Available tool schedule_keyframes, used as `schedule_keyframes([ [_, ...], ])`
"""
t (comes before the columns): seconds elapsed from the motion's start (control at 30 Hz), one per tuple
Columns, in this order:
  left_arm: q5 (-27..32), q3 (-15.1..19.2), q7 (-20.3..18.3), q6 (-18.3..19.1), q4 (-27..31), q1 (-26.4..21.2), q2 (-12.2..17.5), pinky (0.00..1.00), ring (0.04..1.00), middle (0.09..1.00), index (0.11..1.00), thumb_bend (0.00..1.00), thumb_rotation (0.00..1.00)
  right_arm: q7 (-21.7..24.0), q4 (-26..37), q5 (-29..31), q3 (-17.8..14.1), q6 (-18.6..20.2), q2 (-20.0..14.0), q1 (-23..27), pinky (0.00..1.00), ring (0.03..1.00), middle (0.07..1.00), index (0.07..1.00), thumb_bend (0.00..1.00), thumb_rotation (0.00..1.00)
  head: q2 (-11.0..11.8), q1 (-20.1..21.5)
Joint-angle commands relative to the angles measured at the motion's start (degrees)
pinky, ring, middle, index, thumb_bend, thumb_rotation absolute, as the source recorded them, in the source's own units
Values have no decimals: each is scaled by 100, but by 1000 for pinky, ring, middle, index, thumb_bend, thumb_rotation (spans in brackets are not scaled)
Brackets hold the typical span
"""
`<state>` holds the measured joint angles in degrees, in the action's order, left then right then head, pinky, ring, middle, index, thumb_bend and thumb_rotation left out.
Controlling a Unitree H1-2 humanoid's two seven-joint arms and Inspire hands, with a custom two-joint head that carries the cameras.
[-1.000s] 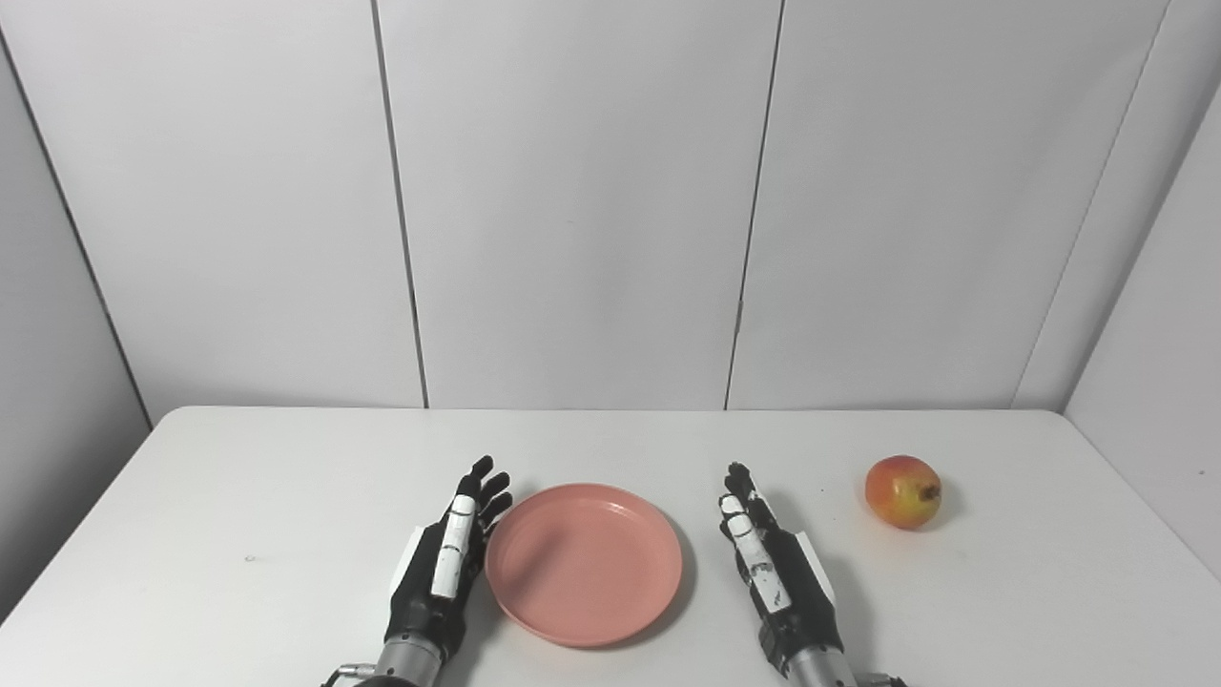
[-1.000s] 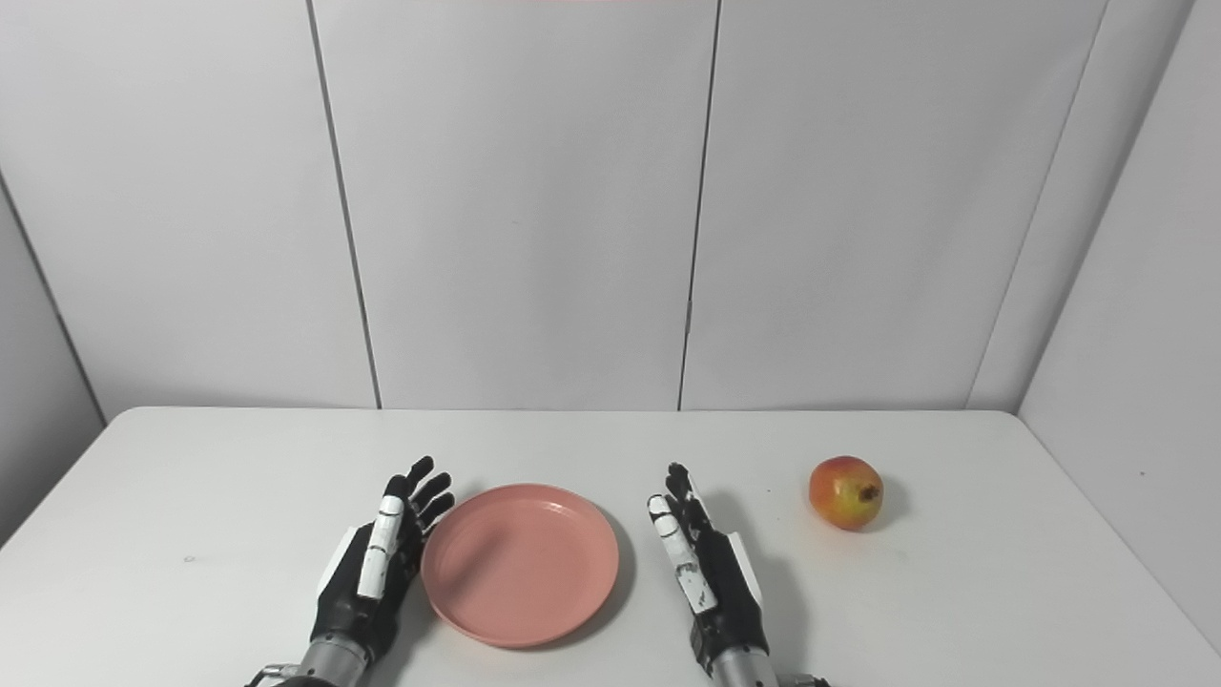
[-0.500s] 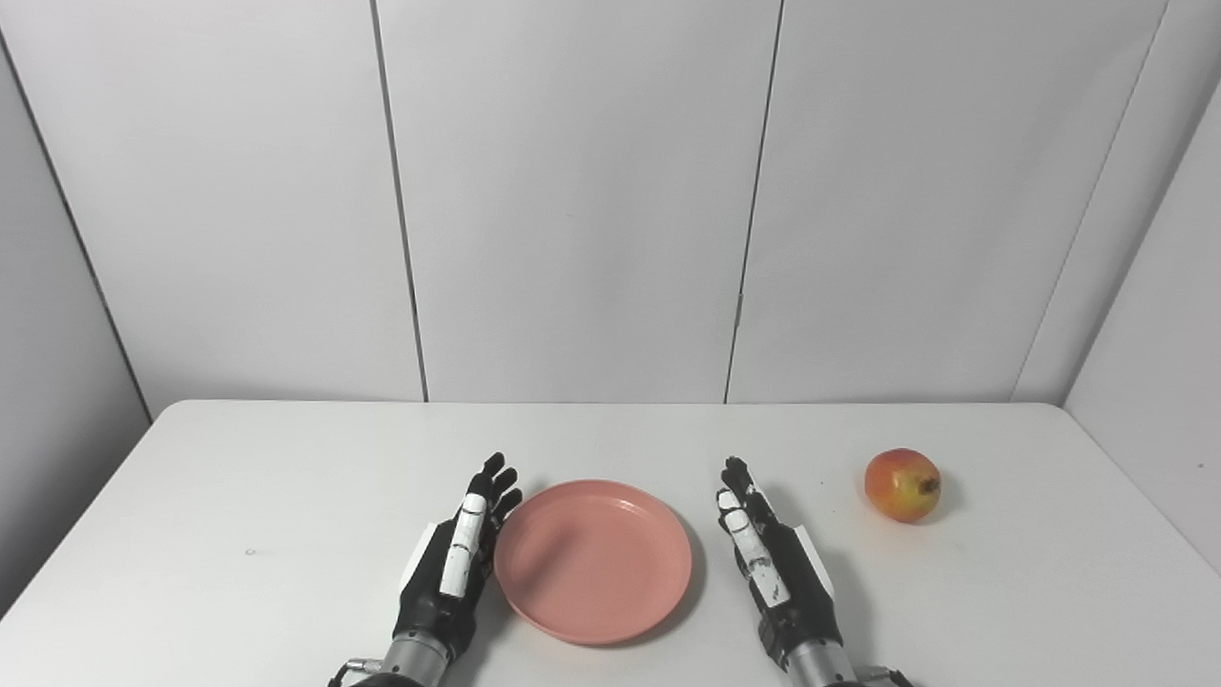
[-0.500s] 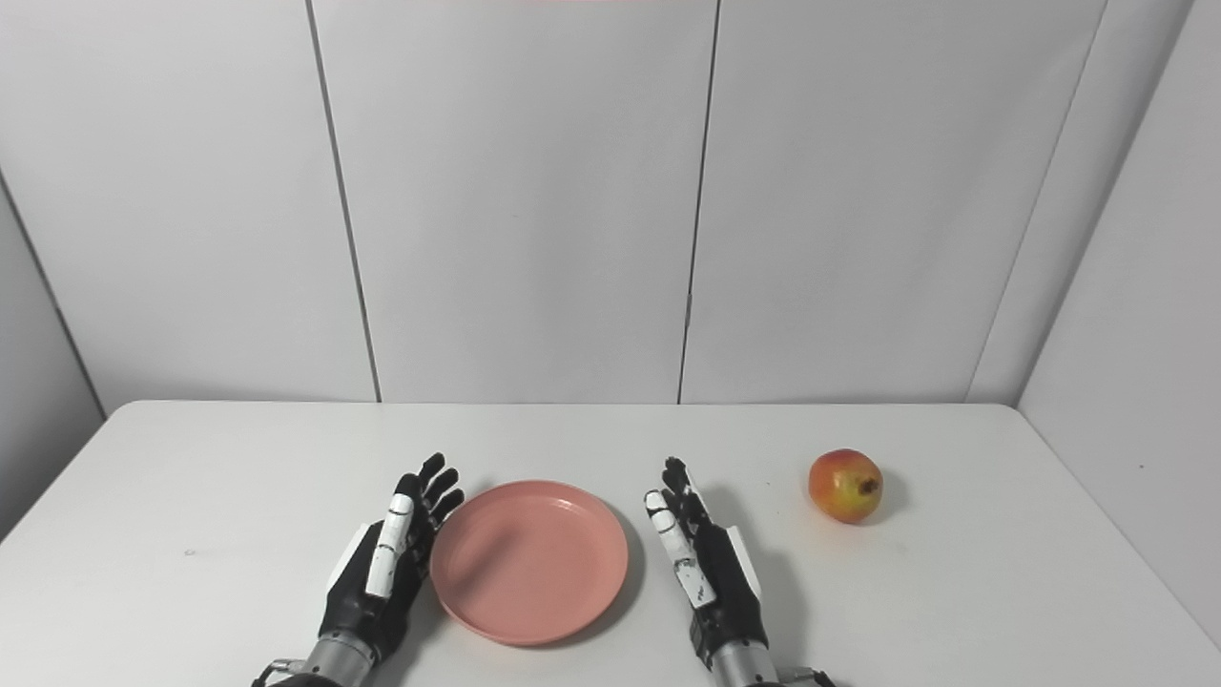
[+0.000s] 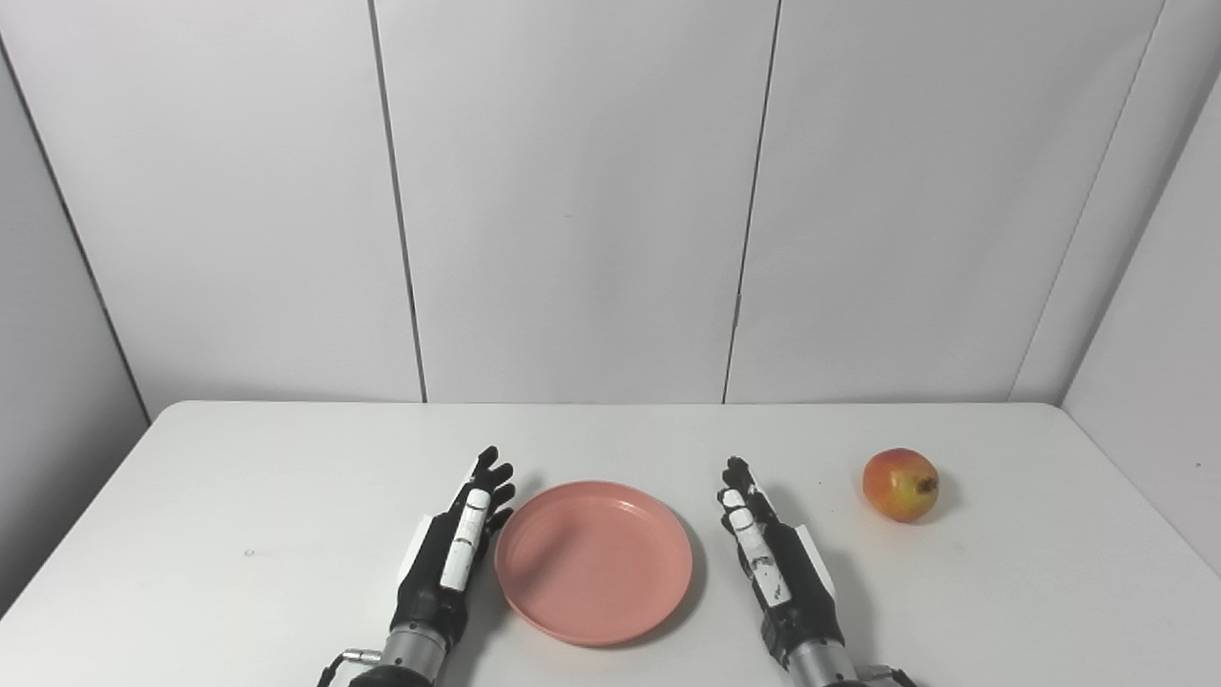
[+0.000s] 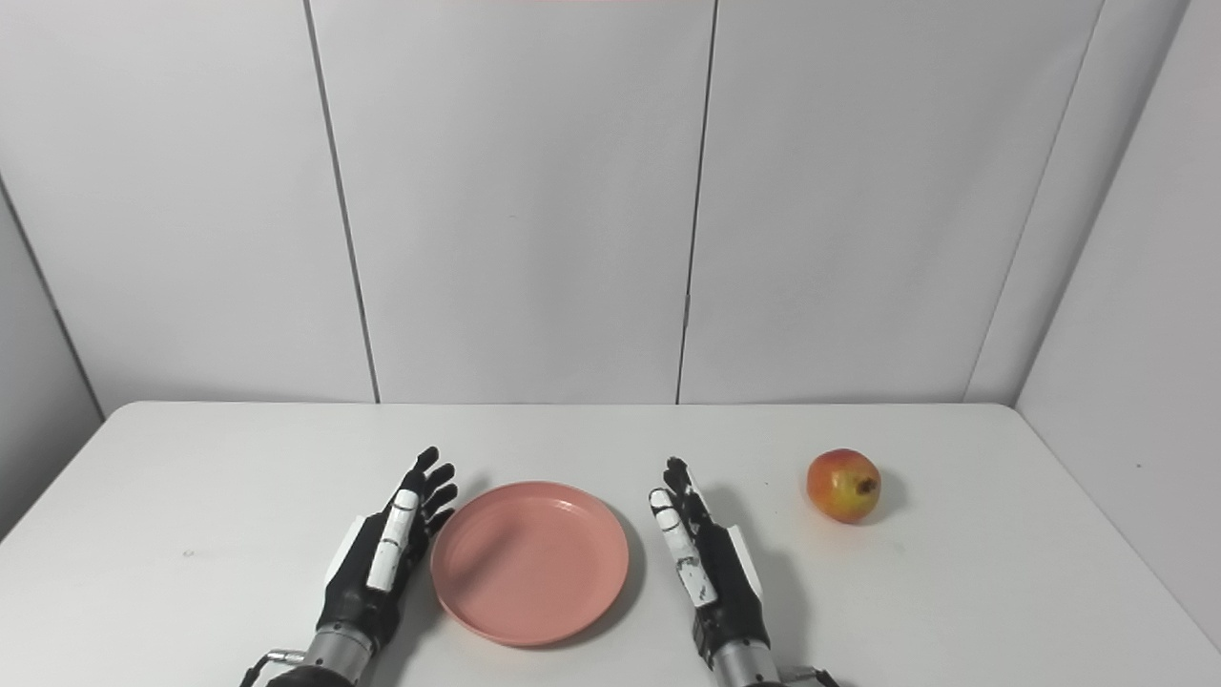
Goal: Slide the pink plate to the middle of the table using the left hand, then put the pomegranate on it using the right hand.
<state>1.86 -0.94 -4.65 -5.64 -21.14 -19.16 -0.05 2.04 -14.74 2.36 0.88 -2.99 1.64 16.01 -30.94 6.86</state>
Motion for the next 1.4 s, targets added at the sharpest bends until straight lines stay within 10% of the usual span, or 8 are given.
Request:
schedule_keyframes([
  [0.0, -144, -7, 73, -235, -121, -67, 114, 918, 947, 964, 966, 581, 1000, -56, 158, -64, -49, -254, -63, 324, 974, 963, 977, 966, 574, 869, -6, -2],
  [0.43, -171, -3, 41, -308, -357, -189, 200, 964, 991, 1000, 1000, 598, 1000, -316, 403, -216, -348, -477, -386, 600, 999, 957, 968, 960, 597, 841, -7, 36],
  [1.07, -104, -27, -161, -543, -439, -168, 227, 1000, 997, 990, 976, 629, 1000, -1549, 377, -1958, -616, -565, -1371, 961, 894, 922, 932, 938, 580, 835, 1, 136],
  [1.37, -40, 12, -210, -555, -535, -189, 215, 979, 981, 981, 973, 630, 1000, -1591, 105, -2358, -618, 1, -1767, 1075, 861, 909, 932, 930, 698, 560, 16, 192],
])
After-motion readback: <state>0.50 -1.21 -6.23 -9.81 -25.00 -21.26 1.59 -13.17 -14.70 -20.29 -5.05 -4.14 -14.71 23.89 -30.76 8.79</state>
